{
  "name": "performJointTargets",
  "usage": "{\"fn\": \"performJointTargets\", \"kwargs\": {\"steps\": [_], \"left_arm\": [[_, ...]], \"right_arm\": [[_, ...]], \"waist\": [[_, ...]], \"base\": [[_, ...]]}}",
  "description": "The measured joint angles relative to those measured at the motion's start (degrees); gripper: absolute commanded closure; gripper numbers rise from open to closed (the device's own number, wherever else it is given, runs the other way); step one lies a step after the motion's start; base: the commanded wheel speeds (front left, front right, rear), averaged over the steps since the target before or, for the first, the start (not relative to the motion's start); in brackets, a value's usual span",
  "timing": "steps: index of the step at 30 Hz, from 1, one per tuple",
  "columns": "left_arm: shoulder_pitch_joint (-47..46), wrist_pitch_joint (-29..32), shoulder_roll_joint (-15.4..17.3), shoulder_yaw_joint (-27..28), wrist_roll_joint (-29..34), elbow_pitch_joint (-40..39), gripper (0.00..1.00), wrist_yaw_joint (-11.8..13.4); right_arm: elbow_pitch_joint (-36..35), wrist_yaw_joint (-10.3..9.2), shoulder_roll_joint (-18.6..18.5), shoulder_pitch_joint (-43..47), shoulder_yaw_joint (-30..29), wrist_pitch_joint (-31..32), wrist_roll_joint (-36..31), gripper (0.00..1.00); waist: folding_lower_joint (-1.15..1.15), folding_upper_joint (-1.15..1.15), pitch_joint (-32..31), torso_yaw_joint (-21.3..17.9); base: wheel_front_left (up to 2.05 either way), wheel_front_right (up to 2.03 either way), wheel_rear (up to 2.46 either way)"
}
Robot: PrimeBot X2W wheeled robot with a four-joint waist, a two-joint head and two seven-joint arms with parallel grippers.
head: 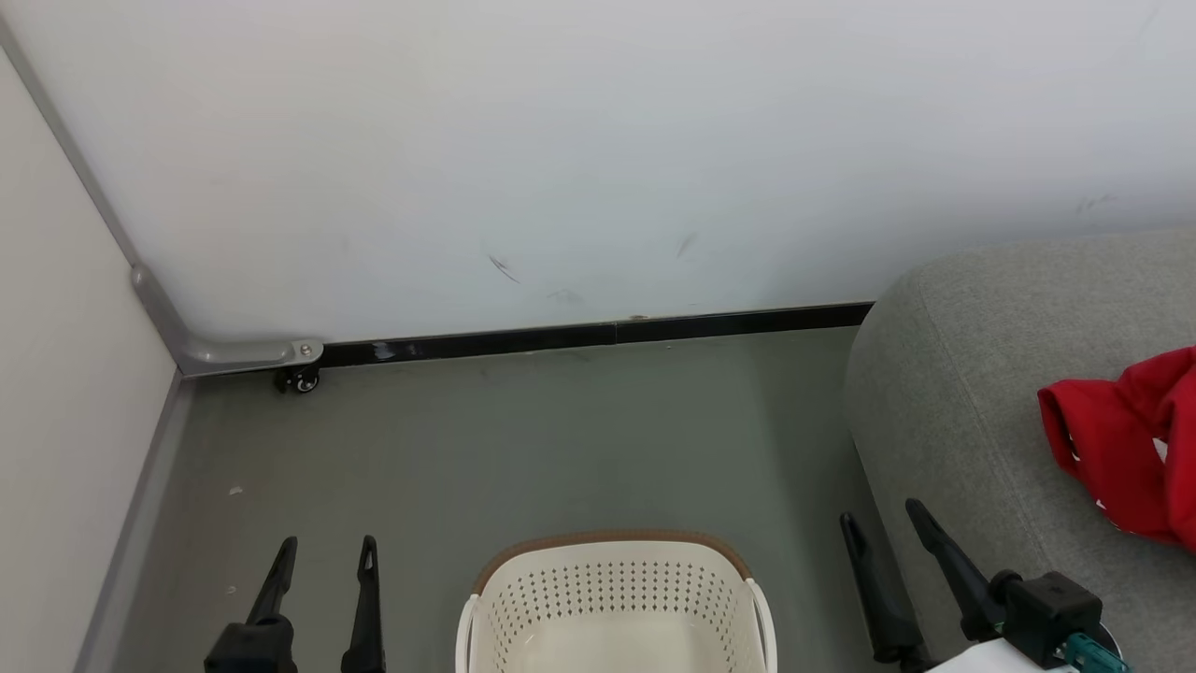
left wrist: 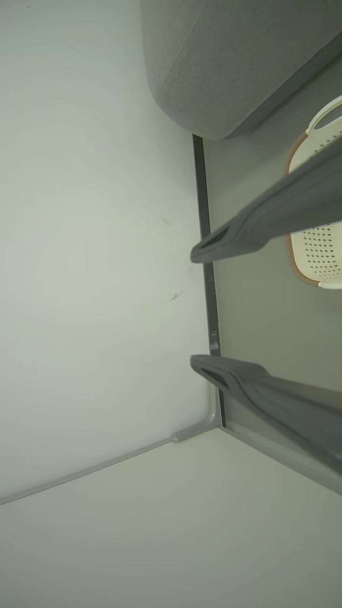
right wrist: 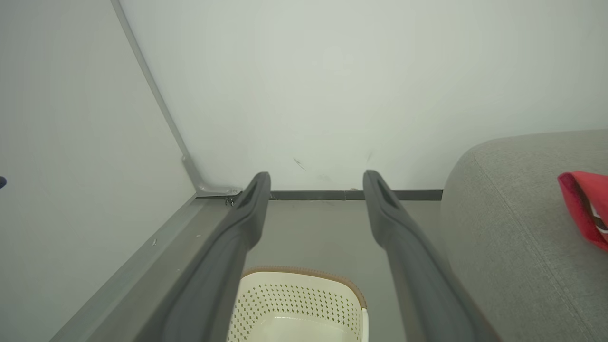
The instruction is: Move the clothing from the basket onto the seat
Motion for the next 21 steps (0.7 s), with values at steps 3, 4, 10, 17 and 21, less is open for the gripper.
{"fn": "performJointTargets", "kwargs": {"steps": [3, 4, 10, 17, 21], "left_arm": [[0.0, 0.0, 0.05, 0.0, 0.0, 0.29, 0.0, 0.0], [0.0, 0.0, 0.09, 0.0, 0.0, 0.43, 0.0, 0.0], [0.69, 0.07, -0.92, -0.57, 0.04, 2.66, 1.0, -0.01], [1.74, 0.79, -1.97, -0.31, -3.12, 2.42, 1.0, -0.59], [1.74, 1.12, -2.68, 0.37, -6.23, 1.77, 1.0, -1.29]], "right_arm": [[-0.16, 0.0, 0.0, 0.01, 0.0, 0.41, 0.0, 0.0], [-0.25, 0.0, 0.0, 0.01, 0.0, 0.41, 0.0, 0.0], [1.6, -0.09, 0.09, 0.77, 0.03, 0.41, -0.02, 1.0], [1.86, -0.09, 0.18, 2.13, 0.93, 0.38, 2.98, 1.0], [1.18, -0.09, 0.2, 2.22, 1.13, 0.22, 6.22, 1.0]], "waist": [[0.0, 0.0, 0.09, 0.01], [0.0, 0.0, 0.12, 0.01], [0.0, 0.0, 0.21, 0.03], [0.0, 0.0, 0.34, 0.04], [0.0, 0.0, 0.46, 0.09]], "base": [[0.0, 0.0, 0.0], [0.0, 0.0, 0.0], [0.0, 0.0, 0.0], [0.0, 0.0, 0.0], [0.0, 0.0, 0.0]]}}
